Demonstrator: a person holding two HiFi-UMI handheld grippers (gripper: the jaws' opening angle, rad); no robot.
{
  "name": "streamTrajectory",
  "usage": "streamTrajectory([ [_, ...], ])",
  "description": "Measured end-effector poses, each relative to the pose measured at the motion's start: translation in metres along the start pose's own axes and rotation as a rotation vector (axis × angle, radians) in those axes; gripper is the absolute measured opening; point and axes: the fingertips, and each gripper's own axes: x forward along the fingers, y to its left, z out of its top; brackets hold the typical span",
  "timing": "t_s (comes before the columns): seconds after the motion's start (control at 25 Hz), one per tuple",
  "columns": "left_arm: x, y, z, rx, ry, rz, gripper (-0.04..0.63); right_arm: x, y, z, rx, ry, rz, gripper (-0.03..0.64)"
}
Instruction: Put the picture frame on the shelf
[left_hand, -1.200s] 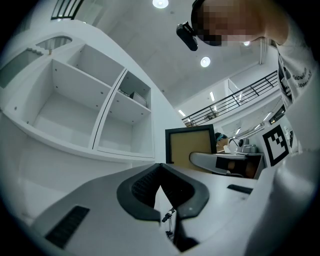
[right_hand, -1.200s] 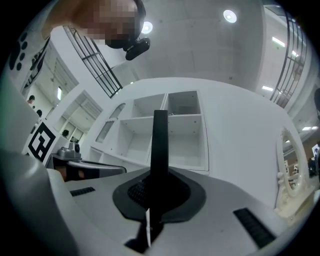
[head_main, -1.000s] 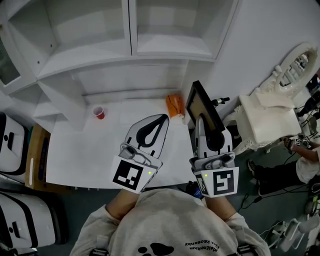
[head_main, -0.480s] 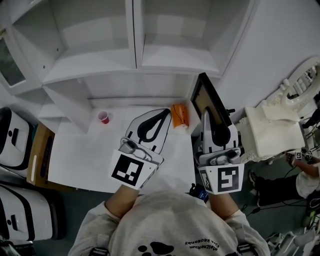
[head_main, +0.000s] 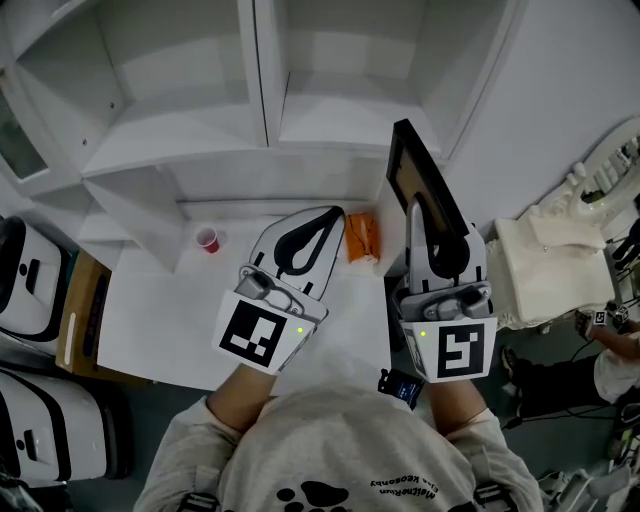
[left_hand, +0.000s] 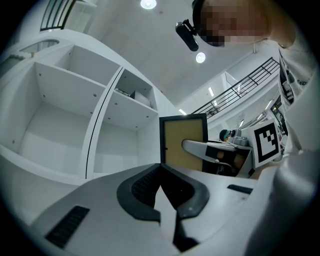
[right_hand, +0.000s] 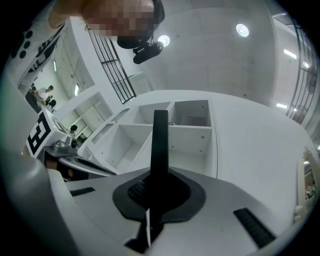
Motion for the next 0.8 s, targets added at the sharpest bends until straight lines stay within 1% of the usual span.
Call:
streamTrajectory([
  [0.12,0.008,0.005,0.005,0.001,-0.019,0.005,0.020,0.008,-0.003,0.004,-0.015,-0.013,0.006,0.040],
  [0.32,0.021,0.011,0.012,0.026,-0.035,-0.005,0.020,0.023,-0.009,0.008,-0.057,-0.031,0.019,0.040],
  [0.48,0.030,0.014,0.019,0.042,-0.048,-0.013,0.020,0.038,-0.016,0.011,-0.120,-0.043,0.022,0.040],
  [0.72,0.041,0.020,0.021,0.062,-0.053,-0.015,0.020,0.063,-0.022,0.003,-0.208,-0.002,0.043,0.040],
  [0.8,0.043,0.022,0.021,0.064,-0.053,-0.013,0.020,0.070,-0.020,-0.005,-0.262,0.033,0.061,0.040],
])
